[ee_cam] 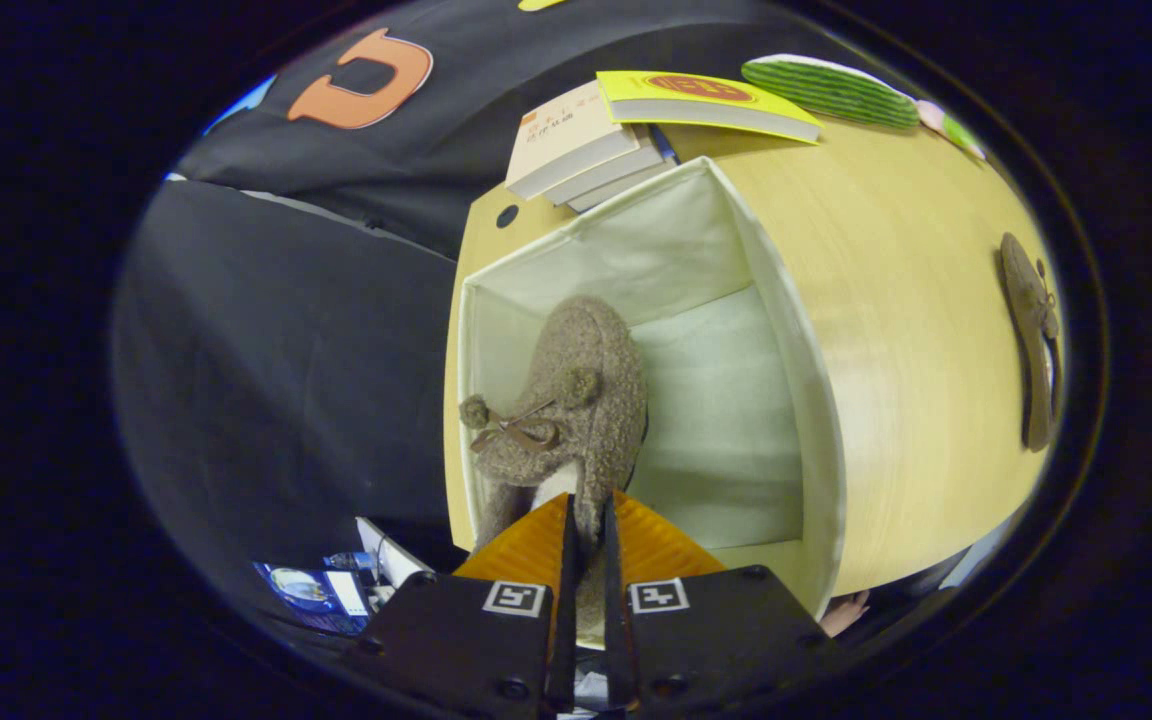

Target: Open the storage box then place both shoes into the box .Put the left shoe in first, then the right shoe, with the right side of both shoes facing outward in a uniform manner.

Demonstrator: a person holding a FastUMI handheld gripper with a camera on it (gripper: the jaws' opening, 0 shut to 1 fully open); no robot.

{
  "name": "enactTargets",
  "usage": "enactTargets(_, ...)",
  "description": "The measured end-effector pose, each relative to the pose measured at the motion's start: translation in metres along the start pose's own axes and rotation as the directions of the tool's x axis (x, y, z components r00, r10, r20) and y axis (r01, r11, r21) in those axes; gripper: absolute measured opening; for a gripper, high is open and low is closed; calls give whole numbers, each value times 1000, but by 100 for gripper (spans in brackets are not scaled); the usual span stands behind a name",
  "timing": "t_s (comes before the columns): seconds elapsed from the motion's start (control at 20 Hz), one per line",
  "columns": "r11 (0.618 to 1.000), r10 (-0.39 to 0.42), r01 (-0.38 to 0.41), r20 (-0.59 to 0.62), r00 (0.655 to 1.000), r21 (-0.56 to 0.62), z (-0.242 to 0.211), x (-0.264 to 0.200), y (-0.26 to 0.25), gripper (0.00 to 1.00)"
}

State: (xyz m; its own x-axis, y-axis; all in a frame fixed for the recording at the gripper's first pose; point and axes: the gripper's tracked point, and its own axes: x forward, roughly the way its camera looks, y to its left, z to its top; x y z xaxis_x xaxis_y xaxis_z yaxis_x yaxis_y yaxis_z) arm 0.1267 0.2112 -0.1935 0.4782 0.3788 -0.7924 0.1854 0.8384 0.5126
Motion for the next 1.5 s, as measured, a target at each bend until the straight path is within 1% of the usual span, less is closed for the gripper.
enactTargets(0.1,999,42,-42,-7,999,-15,-2,-4,13,28)
enactTargets(0.15,998,57,-57,4,998,-23,-1,-8,17,42)
enactTargets(0.2,997,64,-63,23,998,-39,3,-10,20,44)
enactTargets(0.3,995,66,-63,35,997,-74,2,-16,23,59)
enactTargets(0.35,992,79,-75,42,996,-98,-1,-22,28,65)
enactTargets(0.45,987,67,-56,69,995,-151,-3,-33,30,78)
enactTargets(0.55,977,63,-42,98,993,-207,-4,-49,33,81)
enactTargets(0.75,949,65,-10,167,984,-314,-1,-95,33,83)
enactTargets(0.85,934,50,36,229,972,-356,12,-122,21,83)
enactTargets(0.95,919,-7,125,299,954,-375,27,-150,-10,84)
enactTargets(1.0,916,-40,166,328,944,-366,34,-163,-29,85)
enactTargets(1.05,913,-91,221,357,930,-342,41,-177,-53,85)
enactTargets(1.15,906,-203,327,399,894,-270,53,-199,-106,94)
enactTargets(1.2,901,-237,353,397,887,-251,54,-210,-127,99)
enactTargets(1.35,895,-313,402,370,875,-195,53,-234,-183,99)
enactTargets(1.5,891,-357,423,320,877,-165,53,-242,-235,99)
